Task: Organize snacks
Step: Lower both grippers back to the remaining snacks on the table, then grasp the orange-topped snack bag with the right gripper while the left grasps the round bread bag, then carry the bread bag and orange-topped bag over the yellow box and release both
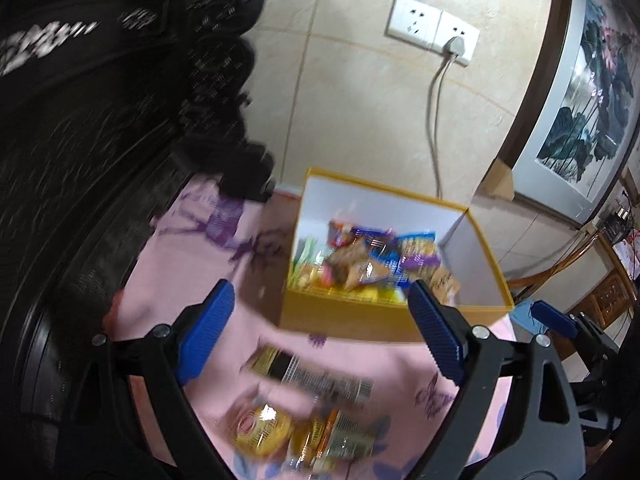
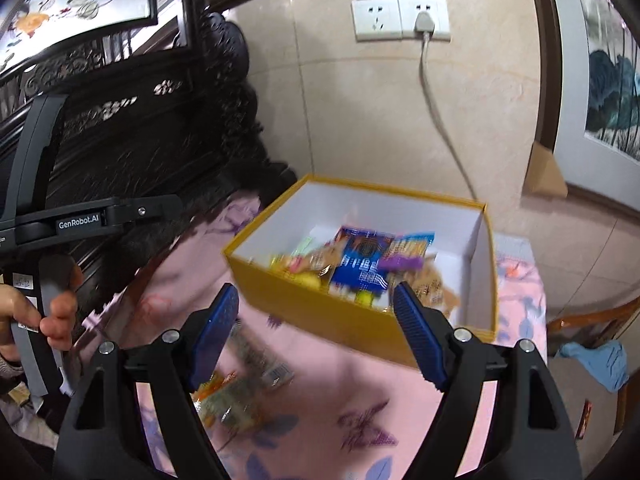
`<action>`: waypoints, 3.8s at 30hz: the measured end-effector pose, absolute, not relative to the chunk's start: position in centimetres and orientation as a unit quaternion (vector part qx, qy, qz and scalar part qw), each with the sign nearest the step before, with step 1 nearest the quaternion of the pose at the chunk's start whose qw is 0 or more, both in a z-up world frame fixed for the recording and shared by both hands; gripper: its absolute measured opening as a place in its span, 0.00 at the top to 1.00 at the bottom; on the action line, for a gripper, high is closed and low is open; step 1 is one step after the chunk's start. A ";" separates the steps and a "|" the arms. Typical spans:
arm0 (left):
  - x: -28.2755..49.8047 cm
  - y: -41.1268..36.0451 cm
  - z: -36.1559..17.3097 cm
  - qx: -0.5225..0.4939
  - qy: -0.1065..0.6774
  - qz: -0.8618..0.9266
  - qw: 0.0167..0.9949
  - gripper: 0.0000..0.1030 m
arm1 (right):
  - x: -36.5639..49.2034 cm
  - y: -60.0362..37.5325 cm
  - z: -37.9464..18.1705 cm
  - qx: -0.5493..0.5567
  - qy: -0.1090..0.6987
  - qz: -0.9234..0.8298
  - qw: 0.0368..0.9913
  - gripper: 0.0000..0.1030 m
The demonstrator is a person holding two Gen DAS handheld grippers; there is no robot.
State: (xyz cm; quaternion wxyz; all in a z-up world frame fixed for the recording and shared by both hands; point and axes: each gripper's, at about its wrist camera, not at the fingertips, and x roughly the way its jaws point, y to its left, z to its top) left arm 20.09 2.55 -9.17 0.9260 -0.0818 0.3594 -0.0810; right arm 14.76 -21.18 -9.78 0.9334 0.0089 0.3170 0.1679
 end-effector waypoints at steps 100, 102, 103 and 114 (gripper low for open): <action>17.2 -1.9 -27.7 0.058 0.556 -0.141 0.817 0.46 | 6.5 -20.5 -27.5 0.000 0.499 0.168 0.850 0.54; 16.8 -1.5 -27.5 0.043 0.555 -0.143 0.818 0.46 | 6.5 -20.5 -27.5 -0.001 0.499 0.168 0.850 0.54; 16.4 -1.6 -27.4 0.042 0.553 -0.143 0.820 0.46 | 6.5 -20.5 -27.5 -0.002 0.499 0.168 0.850 0.54; 14.7 0.3 -23.3 0.000 0.521 -0.137 0.842 0.46 | 7.0 -20.7 -26.3 0.002 0.497 0.166 0.851 0.59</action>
